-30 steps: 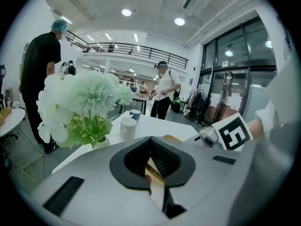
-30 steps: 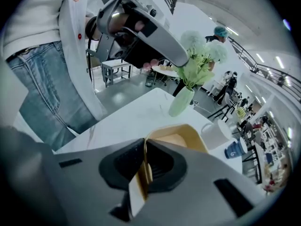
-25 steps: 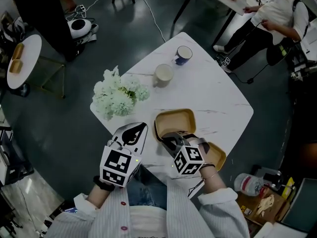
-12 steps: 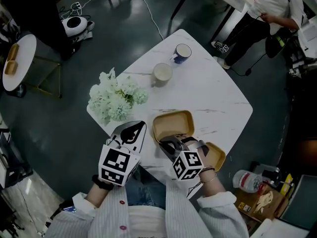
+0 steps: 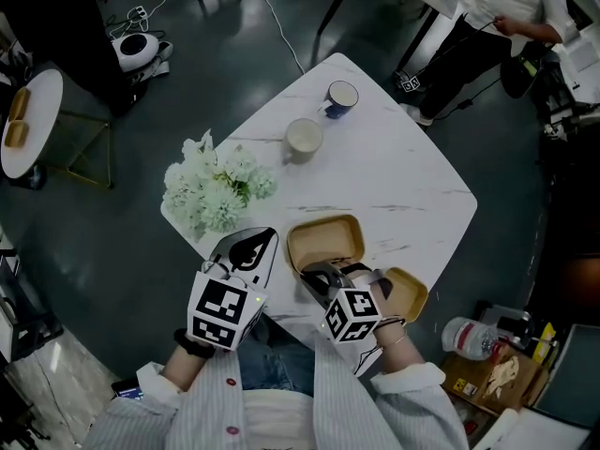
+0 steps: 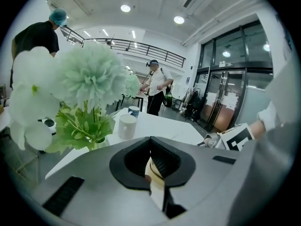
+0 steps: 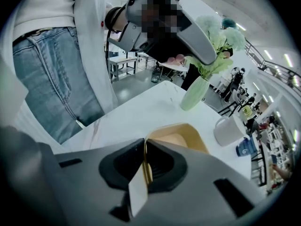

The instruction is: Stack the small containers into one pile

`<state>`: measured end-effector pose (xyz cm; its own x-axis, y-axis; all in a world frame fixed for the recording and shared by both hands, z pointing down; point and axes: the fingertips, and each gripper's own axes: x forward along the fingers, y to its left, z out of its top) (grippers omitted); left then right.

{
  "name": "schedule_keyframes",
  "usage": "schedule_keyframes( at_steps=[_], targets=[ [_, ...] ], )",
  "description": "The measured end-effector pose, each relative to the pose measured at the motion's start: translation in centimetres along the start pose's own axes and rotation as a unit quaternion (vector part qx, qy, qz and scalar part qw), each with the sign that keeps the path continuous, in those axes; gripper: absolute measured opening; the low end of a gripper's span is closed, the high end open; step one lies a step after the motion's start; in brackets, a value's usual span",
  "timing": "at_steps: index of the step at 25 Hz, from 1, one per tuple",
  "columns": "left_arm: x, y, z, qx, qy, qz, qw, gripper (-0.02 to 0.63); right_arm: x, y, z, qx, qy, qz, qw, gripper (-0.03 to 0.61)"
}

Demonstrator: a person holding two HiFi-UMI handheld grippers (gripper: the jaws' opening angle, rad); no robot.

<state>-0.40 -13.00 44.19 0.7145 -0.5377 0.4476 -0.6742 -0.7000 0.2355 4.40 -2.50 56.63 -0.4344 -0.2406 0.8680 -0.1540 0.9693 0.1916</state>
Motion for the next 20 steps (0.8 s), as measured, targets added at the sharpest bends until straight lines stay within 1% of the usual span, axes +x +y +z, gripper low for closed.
schedule_keyframes(
  at_steps=[4,9,13,14,17,20],
  targets=[
    [-0.2,0.2,-0.5,-0.002,0.006,-0.001,1.0000,0.017,0.4,-0.2,0.1,0.019,-0.013,0.002,1.000,0.028],
    [-0.7,0.3,-0.7,0.003,0.006,-0.004,1.0000,0.017,0.1,-0.3,0.3,0.043,-0.016,0.010,0.999,0.032],
    [-1.3,0.6,-0.9,0.005,0.005,-0.006,1.0000,0.017,0.0,-0.4,0.6,0.071,-0.018,0.010,0.997,0.066],
    [-1.5,0.7,-0.9,0.006,0.005,-0.008,0.9999,0.017,-0.1,-0.5,0.7,0.076,-0.019,0.007,0.997,0.077],
    [-2.1,0.6,-0.7,0.011,0.003,-0.016,0.9998,0.017,-0.8,-0.7,1.1,0.096,-0.022,-0.011,0.995,0.081],
    [-2.5,0.1,-0.5,0.018,0.002,-0.030,0.9994,0.017,-2.1,-1.1,1.3,0.124,-0.025,-0.041,0.991,0.084]
  ],
)
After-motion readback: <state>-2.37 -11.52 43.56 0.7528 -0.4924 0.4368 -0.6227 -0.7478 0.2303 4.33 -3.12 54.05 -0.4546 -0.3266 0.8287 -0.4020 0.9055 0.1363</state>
